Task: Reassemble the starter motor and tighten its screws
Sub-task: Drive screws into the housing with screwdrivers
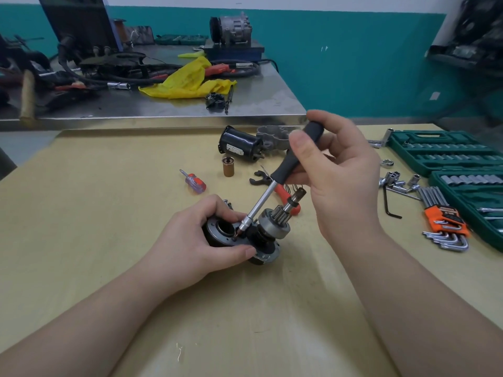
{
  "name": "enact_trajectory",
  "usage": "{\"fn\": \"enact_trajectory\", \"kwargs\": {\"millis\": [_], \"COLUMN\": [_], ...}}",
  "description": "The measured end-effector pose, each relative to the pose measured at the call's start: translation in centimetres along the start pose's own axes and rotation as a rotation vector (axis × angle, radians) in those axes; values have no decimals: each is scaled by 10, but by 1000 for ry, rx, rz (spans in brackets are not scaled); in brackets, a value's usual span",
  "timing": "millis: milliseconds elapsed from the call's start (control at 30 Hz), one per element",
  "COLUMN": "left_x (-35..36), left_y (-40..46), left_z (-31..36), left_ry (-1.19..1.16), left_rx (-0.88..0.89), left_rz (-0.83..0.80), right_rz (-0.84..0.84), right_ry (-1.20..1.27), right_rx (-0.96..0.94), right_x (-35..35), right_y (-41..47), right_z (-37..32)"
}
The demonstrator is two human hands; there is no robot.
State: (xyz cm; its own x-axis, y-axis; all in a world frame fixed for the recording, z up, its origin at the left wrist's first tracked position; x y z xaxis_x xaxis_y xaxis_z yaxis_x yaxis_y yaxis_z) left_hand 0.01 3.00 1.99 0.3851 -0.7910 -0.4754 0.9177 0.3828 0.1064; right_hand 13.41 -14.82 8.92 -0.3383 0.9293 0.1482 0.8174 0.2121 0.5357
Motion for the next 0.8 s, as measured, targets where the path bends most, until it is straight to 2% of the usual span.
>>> {"fn": "enact_trajectory", "kwargs": {"millis": [100,167,267,433,567,633,800], "left_x": [-1,-1,-1,-2,-2,-1,-1], "left_y": [0,0,1,2,2,1,2], "left_z": [1,2,2,1,-2,-3,-6], "left_ry": [0,2,-1,-54,-81,-70,-57], "left_rx": [-15,-21,-24,-59,-74,-66,-60], "left_rz": [11,15,10,8,-2,-11,-11], "right_rz": [-111,-177,-184,-10,56,6,-209], "right_ry": [268,327,309,55,3,47,341], "right_rx": [82,96,89,32,15,10,113], "right_x": [6,7,5,1,1,2,5], "right_y": [1,1,1,0,-3,-2,2], "right_z": [-3,-5,-9,-15,-16,-16,-11]}}
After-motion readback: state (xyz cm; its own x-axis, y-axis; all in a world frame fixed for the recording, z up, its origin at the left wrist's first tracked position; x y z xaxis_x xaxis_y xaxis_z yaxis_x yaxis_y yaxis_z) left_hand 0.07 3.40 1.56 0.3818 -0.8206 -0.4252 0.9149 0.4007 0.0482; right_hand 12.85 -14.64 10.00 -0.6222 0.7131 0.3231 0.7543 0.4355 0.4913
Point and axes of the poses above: each hand's wrist, its own y-axis towards the middle knuckle, its own x-axis out of the palm, z = x × y, the point moved 4 cm from there along y, towards the middle knuckle, and after that the axes turned 7 degrees about -x, right-handed, at the moved point
